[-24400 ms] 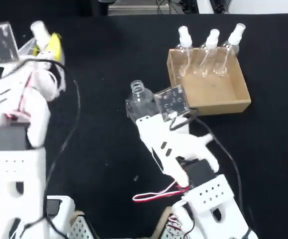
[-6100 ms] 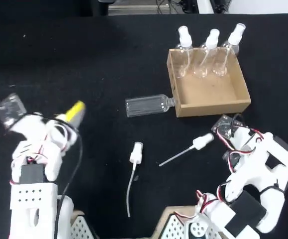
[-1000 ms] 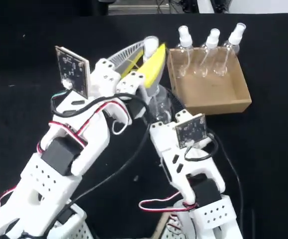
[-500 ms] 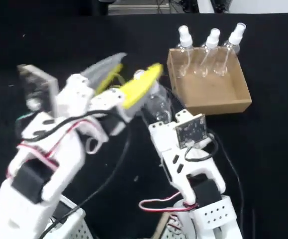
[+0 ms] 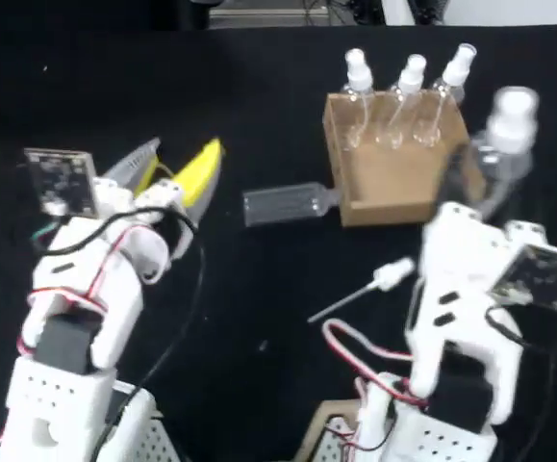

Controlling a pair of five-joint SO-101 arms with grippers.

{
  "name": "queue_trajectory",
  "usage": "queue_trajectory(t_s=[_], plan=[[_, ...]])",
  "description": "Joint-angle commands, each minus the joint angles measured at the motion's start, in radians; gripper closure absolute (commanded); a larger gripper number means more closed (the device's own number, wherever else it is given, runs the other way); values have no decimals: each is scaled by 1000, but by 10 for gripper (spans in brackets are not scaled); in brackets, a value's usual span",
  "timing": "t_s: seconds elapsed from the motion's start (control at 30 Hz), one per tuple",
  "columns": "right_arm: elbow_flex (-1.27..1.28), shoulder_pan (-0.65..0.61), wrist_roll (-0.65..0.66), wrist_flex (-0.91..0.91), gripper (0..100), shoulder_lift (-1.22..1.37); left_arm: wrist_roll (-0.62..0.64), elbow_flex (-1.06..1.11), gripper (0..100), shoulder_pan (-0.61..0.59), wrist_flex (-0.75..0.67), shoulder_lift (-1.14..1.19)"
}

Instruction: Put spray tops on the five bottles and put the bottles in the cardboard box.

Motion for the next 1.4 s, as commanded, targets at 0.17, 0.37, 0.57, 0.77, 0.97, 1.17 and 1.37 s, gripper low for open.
queue_trajectory(t_s=[0.17,0.37,0.57,0.77,0.97,1.17,1.37], plan=[[-93,238,23,-305,988,438,55,375,762,-10,-402,-26],[-91,284,23,-534,988,708,132,478,762,-10,-520,-26],[-87,238,14,-735,987,881,186,509,762,-8,-522,-26],[-93,97,14,-747,988,949,187,513,762,-15,-516,-26],[-79,2,-46,-904,988,1055,183,533,762,-15,-517,-26],[-73,8,-46,-1112,988,1244,184,533,762,-16,-517,-26],[-73,-15,-46,-1267,988,1394,186,533,762,-8,-520,-26]])
